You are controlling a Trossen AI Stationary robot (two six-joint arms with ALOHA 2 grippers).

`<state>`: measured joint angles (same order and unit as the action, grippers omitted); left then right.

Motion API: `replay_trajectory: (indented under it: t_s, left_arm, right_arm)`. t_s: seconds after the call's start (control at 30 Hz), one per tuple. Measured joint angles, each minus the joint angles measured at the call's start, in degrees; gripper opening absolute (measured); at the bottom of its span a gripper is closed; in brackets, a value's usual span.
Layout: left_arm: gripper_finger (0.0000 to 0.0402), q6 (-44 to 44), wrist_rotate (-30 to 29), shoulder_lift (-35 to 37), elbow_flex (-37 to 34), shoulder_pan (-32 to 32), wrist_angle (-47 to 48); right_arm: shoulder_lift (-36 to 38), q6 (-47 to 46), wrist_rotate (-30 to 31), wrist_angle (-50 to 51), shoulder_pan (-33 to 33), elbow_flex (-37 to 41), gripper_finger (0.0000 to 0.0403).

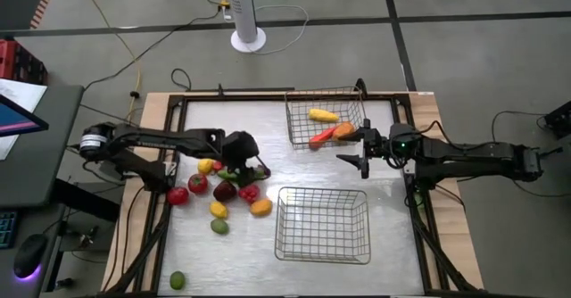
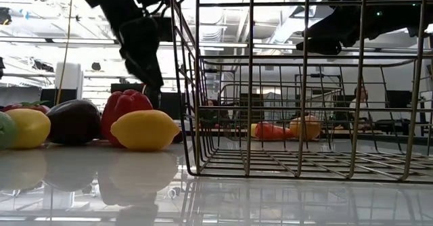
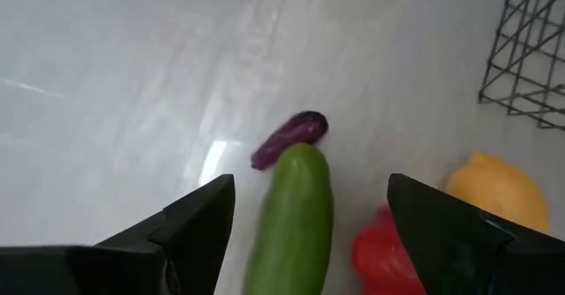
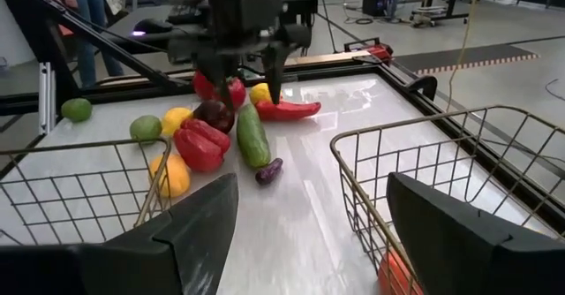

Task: Sort produce into baskets
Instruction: Put the green cucumber into the top wire basket

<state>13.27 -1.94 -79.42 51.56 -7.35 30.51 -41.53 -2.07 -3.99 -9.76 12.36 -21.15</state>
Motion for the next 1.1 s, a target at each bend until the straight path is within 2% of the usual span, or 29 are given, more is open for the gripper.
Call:
replay_trajectory:
  t_s: [0.3,0.53,0.7,0.83,1.03,1.1]
  left_arm:
    - [0.0283,2.3,1.6,-5.3,-1.1,0.0,-4.8]
    - [0.0283,1.2,2.0,-12.6,-0.7,0.1,-4.6]
    - [0.0279,0.7,1.2,-13.7,-0.7,0.1,-4.1]
    - [0.0246,-0.4,-0.4,-13.5,-0.7,0.1,-3.7]
    - [0.0153,-2.1,-3.2,-13.4,-0.7,-0.1,-1.8]
    - [0.014,-2.1,-3.3,-13.0,-0.7,-0.6,-1.5]
  right_arm:
    - [0.0,-0.3,0.0,-0.2,-0.7,0.0,0.0315]
    - [0.0,-0.3,0.0,-0.3,-1.5,0.0,0.0315]
    - [0.0,-0.3,0.2,-0.5,-1.5,0.0,0.0315]
    - [0.0,-0.3,0.2,-0.6,-1.5,0.0,0.0315]
    - [0.0,-0.3,0.2,-0.7,-1.5,0.0,0.0315]
    - [0.0,-0.3,0.2,-0.7,-1.5,0.0,0.0315]
